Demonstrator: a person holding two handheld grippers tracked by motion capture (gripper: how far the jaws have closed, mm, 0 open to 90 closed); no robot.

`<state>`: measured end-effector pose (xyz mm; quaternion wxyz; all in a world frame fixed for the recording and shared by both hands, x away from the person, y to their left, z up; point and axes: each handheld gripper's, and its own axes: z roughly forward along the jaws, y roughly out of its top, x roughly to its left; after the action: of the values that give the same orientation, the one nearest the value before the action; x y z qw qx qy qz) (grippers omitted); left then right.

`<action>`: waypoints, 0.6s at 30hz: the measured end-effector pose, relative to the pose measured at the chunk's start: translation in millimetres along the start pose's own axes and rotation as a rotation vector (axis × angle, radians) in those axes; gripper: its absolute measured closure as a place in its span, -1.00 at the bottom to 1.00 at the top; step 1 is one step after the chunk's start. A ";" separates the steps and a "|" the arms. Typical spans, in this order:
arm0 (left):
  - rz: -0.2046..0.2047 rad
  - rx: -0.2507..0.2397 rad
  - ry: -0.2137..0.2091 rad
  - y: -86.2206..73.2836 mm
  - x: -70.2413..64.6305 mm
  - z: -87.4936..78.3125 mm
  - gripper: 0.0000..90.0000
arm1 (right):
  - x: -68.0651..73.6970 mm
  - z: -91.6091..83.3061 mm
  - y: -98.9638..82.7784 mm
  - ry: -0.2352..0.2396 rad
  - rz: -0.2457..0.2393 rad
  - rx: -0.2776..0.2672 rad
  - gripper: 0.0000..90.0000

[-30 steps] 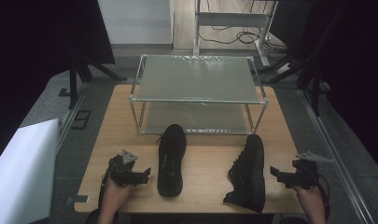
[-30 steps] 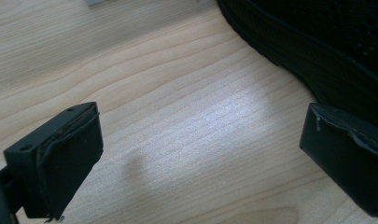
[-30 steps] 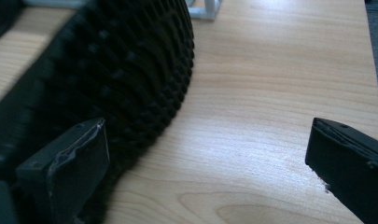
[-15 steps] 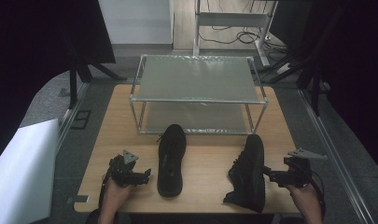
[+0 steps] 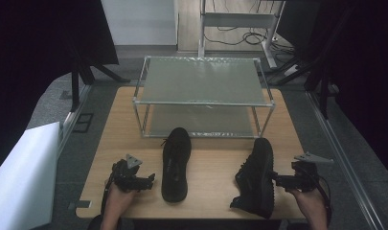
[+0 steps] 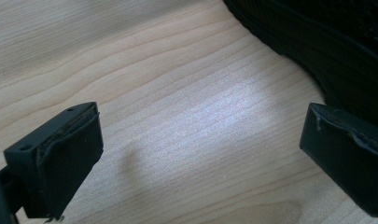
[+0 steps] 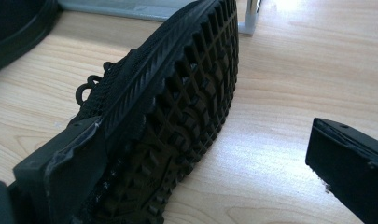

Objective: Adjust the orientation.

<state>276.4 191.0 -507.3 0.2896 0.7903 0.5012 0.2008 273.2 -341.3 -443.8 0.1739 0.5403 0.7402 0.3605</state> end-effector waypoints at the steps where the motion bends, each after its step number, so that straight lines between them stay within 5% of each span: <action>1: -0.001 -0.001 0.001 -0.1 0.1 -0.4 -1.00 | -4.4 -1.5 -2.0 0.012 0.027 0.000 -1.00; 16: -0.002 0.000 -0.002 1.1 -0.5 0.6 -1.00 | -41.6 -22.5 -21.1 -0.023 0.151 -0.003 -1.00; 18: 0.001 0.001 -0.003 1.7 -1.6 1.3 -1.00 | -51.4 -26.7 -27.2 -0.062 0.159 0.017 -1.00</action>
<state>277.6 188.6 -507.2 0.2900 0.7908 0.5007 0.1996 255.8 -402.3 -452.0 0.1630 0.6098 0.6921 0.3502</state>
